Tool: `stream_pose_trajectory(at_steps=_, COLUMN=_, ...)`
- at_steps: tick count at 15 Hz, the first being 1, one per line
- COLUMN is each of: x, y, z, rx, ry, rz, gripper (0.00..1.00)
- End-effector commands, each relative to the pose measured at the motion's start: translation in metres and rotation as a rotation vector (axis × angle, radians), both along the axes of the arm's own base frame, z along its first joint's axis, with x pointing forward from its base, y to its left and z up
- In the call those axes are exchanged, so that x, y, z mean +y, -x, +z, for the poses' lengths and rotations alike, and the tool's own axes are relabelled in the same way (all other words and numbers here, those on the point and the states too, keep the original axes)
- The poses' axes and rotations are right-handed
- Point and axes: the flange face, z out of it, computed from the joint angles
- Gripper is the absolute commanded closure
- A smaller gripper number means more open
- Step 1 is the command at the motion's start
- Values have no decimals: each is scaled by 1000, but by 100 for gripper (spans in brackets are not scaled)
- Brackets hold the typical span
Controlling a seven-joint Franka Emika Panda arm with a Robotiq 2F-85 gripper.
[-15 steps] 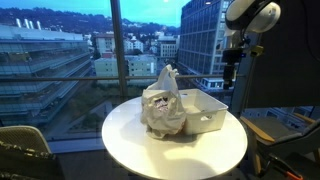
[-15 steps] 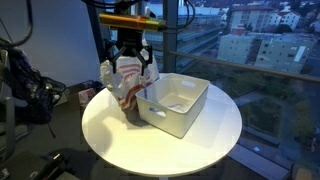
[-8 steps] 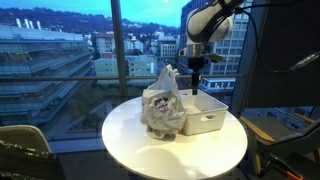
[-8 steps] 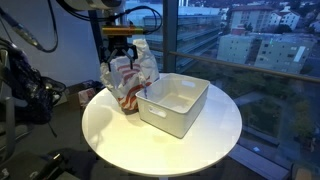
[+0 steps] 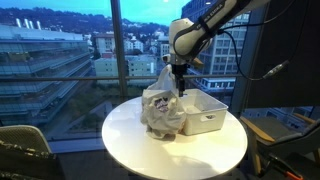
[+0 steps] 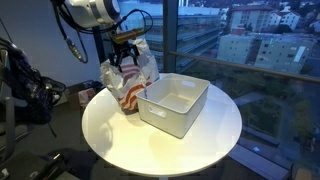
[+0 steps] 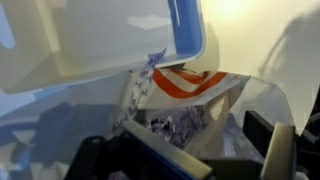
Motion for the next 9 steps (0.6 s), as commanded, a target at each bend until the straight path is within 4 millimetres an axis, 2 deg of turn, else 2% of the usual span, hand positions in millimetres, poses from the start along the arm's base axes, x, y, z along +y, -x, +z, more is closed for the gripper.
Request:
stream_pose_trajectory(at_steps=1, x=29, y=-2, z=7, rx=-13, ry=-20, rz=165, gripper=0)
stream_pose_trajectory(at_steps=5, x=40, y=-8, z=6, rx=-42, ry=-29, rz=292, gripper=0)
stream_pose_trajectory(at_steps=9, x=28, y=-33, z=-18, rx=-62, ry=-59, rz=316, gripper=0)
